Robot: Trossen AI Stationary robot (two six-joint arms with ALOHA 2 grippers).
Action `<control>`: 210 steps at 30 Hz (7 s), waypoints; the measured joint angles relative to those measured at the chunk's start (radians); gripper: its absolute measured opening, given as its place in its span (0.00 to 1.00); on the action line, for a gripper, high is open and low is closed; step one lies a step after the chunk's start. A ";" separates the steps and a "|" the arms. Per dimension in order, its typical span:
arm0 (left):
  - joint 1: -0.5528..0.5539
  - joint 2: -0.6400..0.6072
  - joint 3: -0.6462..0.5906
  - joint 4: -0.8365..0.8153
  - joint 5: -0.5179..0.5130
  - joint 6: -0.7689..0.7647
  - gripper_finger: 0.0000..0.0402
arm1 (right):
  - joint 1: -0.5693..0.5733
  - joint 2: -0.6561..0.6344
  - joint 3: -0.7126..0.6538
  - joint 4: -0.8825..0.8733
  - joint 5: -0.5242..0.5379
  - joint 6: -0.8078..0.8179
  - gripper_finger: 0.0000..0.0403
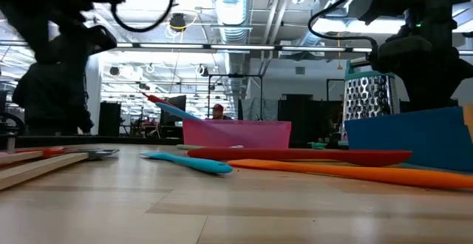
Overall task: Pick & Place Kitchen Items
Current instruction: Put the orange spatula into blue bin
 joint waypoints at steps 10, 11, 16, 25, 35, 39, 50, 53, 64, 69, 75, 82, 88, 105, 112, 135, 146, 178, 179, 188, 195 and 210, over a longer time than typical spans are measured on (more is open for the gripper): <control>-0.161 0.104 0.000 0.097 -0.019 0.339 0.55 | 0.000 0.000 0.000 0.040 0.000 -0.017 0.52; -0.166 0.119 0.000 0.109 -0.019 0.357 0.56 | 0.000 0.000 0.000 0.043 0.000 -0.019 0.52; -0.175 0.191 0.000 0.190 -0.015 0.427 0.56 | 0.000 0.000 0.000 0.047 0.000 -0.019 0.52; -0.172 0.213 -0.005 0.233 0.042 0.494 0.56 | 0.000 0.000 0.000 0.048 0.000 -0.026 0.51; -0.171 0.213 -0.110 0.338 0.086 0.494 0.55 | 0.000 0.000 0.000 0.047 0.000 -0.026 0.51; -0.171 0.213 -0.129 0.347 0.137 0.493 0.54 | 0.000 0.000 0.000 0.048 0.000 -0.026 0.51; -0.171 0.213 -0.167 0.382 0.101 0.504 0.54 | 0.000 0.000 0.000 0.047 0.000 -0.026 0.51; -0.158 0.213 -0.167 0.402 0.101 0.548 0.54 | 0.000 0.000 0.000 0.048 0.000 -0.026 0.50; -0.119 0.212 -0.227 0.470 0.164 0.667 0.54 | 0.000 0.000 0.000 0.048 0.000 -0.026 0.49; -0.110 0.212 -0.230 0.483 0.128 0.684 0.54 | 0.000 0.000 0.000 0.048 0.000 -0.026 0.49; -0.083 0.230 -0.230 0.481 0.130 0.684 0.54 | 0.000 0.000 0.000 0.049 0.003 -0.045 0.48; -0.072 0.262 -0.230 0.501 0.131 0.684 0.44 | 0.000 0.000 0.000 0.048 0.002 -0.047 0.48; -0.072 0.262 -0.229 0.497 0.134 0.680 0.20 | 0.000 0.000 0.000 0.048 0.000 -0.052 0.47; -0.073 0.131 -0.230 0.438 0.101 0.514 0.08 | 0.000 -0.002 0.000 0.048 0.000 -0.052 0.45; -0.070 -0.074 -0.230 0.434 0.040 0.350 0.10 | 0.000 -0.002 0.027 0.057 0.000 -0.078 0.44; 0.227 -0.340 -0.229 0.784 -0.194 0.144 0.10 | -0.055 -0.002 0.217 0.655 0.026 -0.508 0.45; 0.298 -0.340 -0.229 0.991 -0.165 0.079 0.11 | -0.119 0.001 0.217 1.034 0.063 -0.769 0.65; 0.305 -0.226 -0.228 1.140 -0.551 0.285 0.11 | -0.146 0.230 0.497 1.096 0.087 -0.826 0.67; 0.305 -0.224 -0.228 1.140 -0.553 0.293 0.10 | -0.146 0.231 0.497 1.111 0.104 -0.826 0.67; 0.305 -0.170 -0.228 1.176 -0.554 0.368 0.11 | -0.159 0.287 0.516 1.210 0.132 -0.826 0.67; 0.322 -0.159 -0.229 1.172 -0.560 0.370 0.11 | -0.159 0.325 0.547 1.217 0.132 -0.810 0.67; 0.322 -0.155 -0.229 1.185 -0.516 0.438 0.11 | -0.171 0.360 0.601 1.145 0.128 -0.767 0.53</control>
